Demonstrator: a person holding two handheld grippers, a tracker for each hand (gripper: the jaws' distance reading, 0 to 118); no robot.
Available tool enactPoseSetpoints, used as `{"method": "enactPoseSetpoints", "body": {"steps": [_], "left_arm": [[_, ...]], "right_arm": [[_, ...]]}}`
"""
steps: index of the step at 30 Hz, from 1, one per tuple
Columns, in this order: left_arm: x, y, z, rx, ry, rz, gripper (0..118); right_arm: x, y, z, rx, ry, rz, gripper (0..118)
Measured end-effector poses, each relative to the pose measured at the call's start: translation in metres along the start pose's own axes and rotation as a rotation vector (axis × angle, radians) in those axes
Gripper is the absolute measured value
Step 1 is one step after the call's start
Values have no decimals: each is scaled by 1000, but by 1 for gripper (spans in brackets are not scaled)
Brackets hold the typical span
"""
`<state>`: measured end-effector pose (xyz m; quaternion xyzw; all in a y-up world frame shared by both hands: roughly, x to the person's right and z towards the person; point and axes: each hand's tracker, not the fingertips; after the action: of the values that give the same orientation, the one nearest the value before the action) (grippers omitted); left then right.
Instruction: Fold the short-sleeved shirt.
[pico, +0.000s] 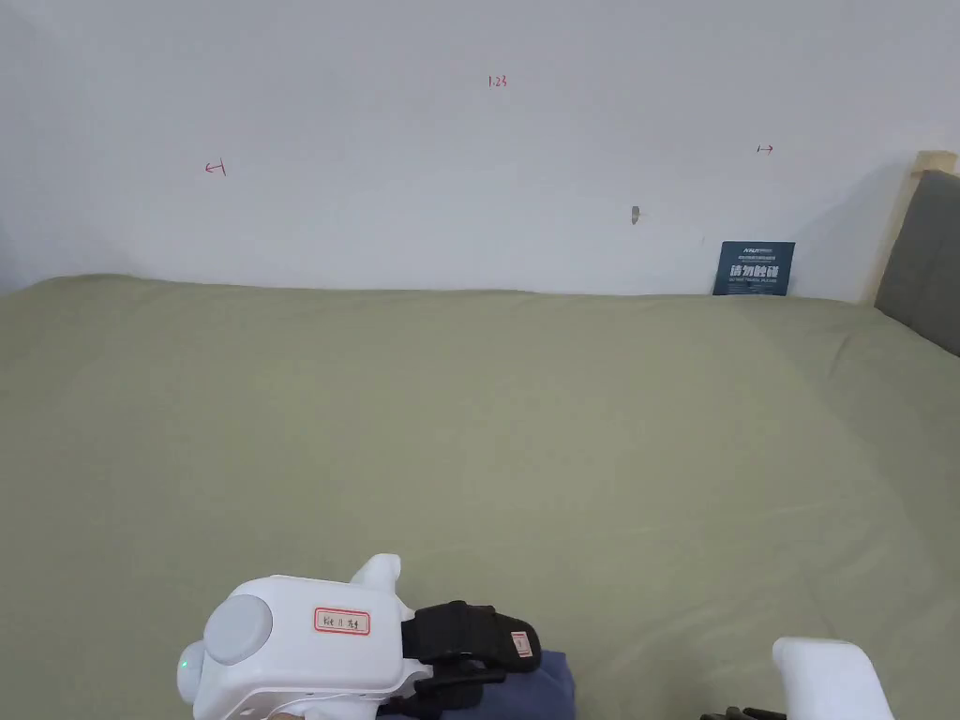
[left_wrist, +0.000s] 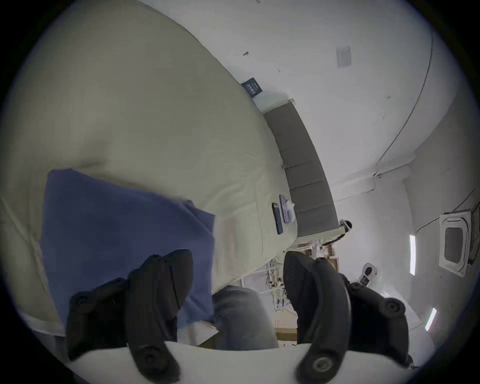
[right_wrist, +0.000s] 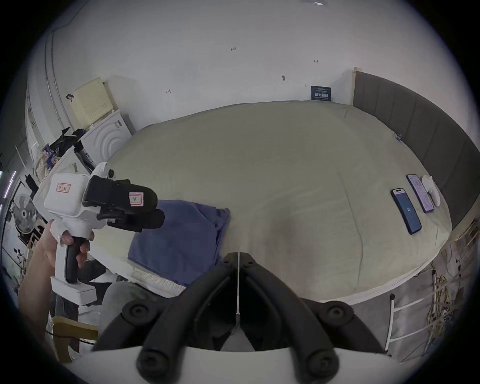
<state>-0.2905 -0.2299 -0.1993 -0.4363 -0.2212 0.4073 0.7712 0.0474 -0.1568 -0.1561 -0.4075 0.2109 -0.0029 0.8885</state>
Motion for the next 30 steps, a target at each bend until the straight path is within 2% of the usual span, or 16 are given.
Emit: {"method": "enactPoseSetpoints", "body": {"steps": [2, 3, 5, 6, 8, 14, 17, 20, 22, 26, 28, 30], "left_arm": [[-5, -2, 6, 34, 33, 18, 76], [-9, -4, 10, 61, 44, 19, 62], [-16, 0, 14, 66, 64, 8, 15], [-19, -4, 11, 52, 82, -3, 4], [-26, -11, 4, 39, 129, -6, 2], [-35, -47, -65, -18, 82, 35, 0], [-56, -55, -103, -54, -16, 116, 0], [-56, -64, -121, -69, -75, 107, 0], [-51, -63, -123, -78, -55, 106, 0], [-46, -43, -76, 3, -159, 99, 0], [-30, -26, -11, 100, -108, 74, 0], [-40, -9, 47, 190, 10, 51, 0]], "right_arm": [[3, -1, -2, 4, -2, 2, 3], [3, -1, -2, 7, -2, 0, 3], [4, -1, 0, 10, -1, -2, 3], [3, 0, 1, 12, -2, -2, 3], [4, 0, 1, 17, -2, -2, 3], [2, 0, 8, 40, -5, -5, 3], [1, -1, 11, 44, -7, -1, 3], [-2, -1, 8, 38, -4, 5, 3], [-3, 0, 1, 27, 6, 9, 3], [-9, 10, -1, 42, 53, 17, 3], [-10, 20, -11, 73, 139, 19, 3], [-7, 26, -34, 73, 247, -5, 3]]}}
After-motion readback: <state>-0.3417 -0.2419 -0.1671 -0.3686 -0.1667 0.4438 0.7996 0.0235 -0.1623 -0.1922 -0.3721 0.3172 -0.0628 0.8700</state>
